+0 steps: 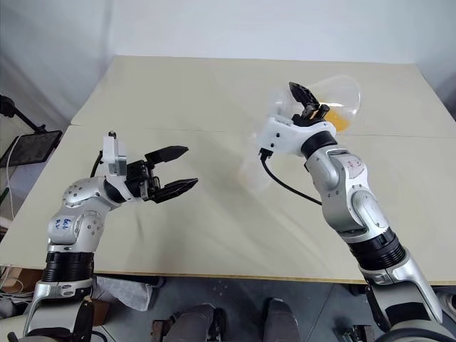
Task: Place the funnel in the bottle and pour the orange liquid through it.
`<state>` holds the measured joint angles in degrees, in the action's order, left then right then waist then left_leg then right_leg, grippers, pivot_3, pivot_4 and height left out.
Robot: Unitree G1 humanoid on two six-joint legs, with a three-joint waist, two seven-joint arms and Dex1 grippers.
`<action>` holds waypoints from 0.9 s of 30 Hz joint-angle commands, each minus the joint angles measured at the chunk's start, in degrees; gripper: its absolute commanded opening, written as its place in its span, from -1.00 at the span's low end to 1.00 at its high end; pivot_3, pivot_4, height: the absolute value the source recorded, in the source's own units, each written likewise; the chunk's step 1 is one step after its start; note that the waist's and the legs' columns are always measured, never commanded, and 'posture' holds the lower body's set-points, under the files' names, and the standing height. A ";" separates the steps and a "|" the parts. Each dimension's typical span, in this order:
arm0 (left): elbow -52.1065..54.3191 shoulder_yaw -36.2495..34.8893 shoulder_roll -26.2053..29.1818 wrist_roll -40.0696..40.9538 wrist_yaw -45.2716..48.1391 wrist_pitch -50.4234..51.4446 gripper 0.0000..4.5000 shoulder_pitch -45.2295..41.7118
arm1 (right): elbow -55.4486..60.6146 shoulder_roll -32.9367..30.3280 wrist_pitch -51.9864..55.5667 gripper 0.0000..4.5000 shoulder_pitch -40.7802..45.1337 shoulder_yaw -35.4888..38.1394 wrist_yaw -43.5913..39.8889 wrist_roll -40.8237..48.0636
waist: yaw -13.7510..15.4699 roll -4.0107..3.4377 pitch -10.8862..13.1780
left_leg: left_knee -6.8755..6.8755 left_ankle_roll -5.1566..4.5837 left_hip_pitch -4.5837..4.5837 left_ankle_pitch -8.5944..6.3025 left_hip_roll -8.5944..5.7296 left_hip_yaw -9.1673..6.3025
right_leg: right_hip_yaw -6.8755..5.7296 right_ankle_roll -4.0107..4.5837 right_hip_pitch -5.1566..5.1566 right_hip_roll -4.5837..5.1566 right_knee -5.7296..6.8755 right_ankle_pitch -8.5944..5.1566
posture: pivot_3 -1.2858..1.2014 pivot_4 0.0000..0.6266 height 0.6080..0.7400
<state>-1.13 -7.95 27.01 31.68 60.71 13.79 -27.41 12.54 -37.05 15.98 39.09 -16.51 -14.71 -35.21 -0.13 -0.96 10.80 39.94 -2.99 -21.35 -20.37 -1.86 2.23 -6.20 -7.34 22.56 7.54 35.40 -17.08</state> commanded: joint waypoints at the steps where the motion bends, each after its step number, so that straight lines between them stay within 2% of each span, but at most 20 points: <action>1: 0.19 -0.33 0.00 0.35 -0.16 -1.05 1.00 -0.85 | 1.34 -0.11 -2.28 0.09 1.15 1.45 0.26 -2.74 | 0.00 0.00 0.00 | 0.00 0.00 0.00 0.00 0.00 0.00 | -0.01 0.00 0.00 0.00 0.00 0.00 | 0.03 -0.52 1.00; 6: 0.05 -0.33 0.10 0.39 -0.06 -1.10 1.00 -0.99 | 1.52 -0.79 -4.58 0.09 0.38 1.34 1.14 -7.30 | -0.01 0.00 0.00 | 0.00 0.00 0.00 0.00 0.00 0.00 | -0.02 0.00 0.00 0.00 -0.01 0.00 | 0.03 -0.52 1.00; 27: -0.65 -0.30 0.04 0.37 0.13 -1.44 1.00 -1.35 | 0.59 -2.09 -11.34 0.09 -1.59 3.57 1.23 -14.82 | -0.01 0.01 0.01 | 0.00 0.01 0.00 0.00 0.01 0.00 | -0.03 0.00 -0.01 -0.01 -0.01 0.00 | 0.03 -0.52 1.00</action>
<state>-2.71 -7.94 27.02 31.67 60.81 13.56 -28.05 11.46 -38.16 5.67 37.30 -15.19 -14.79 -48.56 -0.14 -0.96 10.80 39.94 -2.98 -21.34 -20.37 -1.85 2.23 -6.22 -7.34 22.55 7.53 35.39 -17.08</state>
